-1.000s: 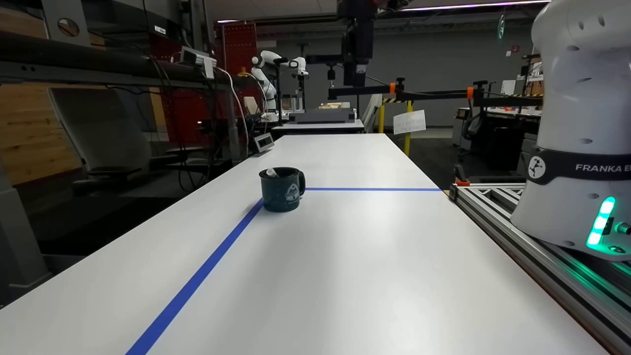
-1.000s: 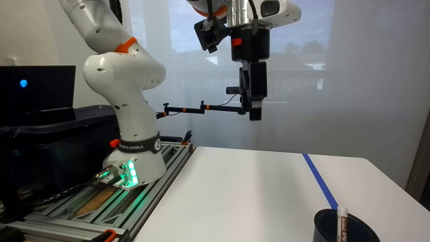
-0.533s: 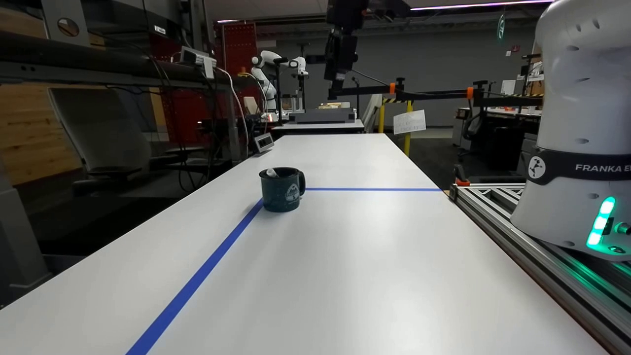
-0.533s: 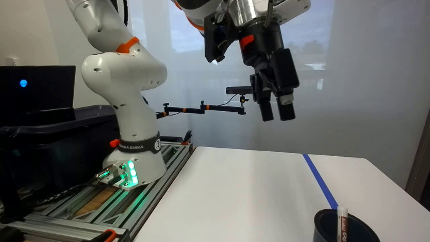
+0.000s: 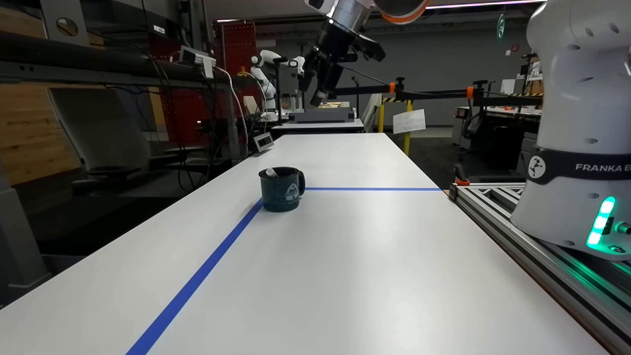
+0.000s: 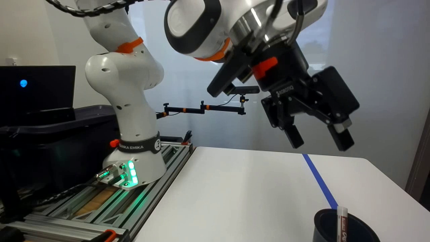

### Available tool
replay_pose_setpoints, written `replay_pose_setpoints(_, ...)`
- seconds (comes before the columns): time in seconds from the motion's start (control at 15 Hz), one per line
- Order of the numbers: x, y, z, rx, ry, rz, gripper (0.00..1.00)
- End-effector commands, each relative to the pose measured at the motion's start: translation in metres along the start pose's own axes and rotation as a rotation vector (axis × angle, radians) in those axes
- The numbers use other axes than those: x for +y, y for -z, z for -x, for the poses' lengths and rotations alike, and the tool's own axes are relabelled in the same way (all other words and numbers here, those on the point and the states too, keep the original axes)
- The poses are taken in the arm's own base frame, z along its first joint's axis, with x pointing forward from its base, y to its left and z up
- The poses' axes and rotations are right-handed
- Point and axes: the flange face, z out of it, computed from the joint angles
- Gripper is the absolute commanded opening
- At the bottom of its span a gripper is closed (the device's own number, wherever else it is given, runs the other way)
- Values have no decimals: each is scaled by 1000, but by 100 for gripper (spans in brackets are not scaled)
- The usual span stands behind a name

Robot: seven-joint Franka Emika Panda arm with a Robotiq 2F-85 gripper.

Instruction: Pick up the marker from the cup and put it on the table

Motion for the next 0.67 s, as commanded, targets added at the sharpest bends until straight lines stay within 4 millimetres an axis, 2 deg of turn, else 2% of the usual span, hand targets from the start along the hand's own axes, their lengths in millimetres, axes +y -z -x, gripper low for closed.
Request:
replay_pose_setpoints(0.0, -10, -9, -12, 114, 59, -102, 100)
replay_pose_setpoints(0.13, -14, -16, -10, 176, 111, -175, 100)
replay_pose_setpoints(0.27, -9, -28, -9, 223, 160, -246, 100)
replay_pose_setpoints(0.6, 14, -65, 22, 283, 244, -454, 100)
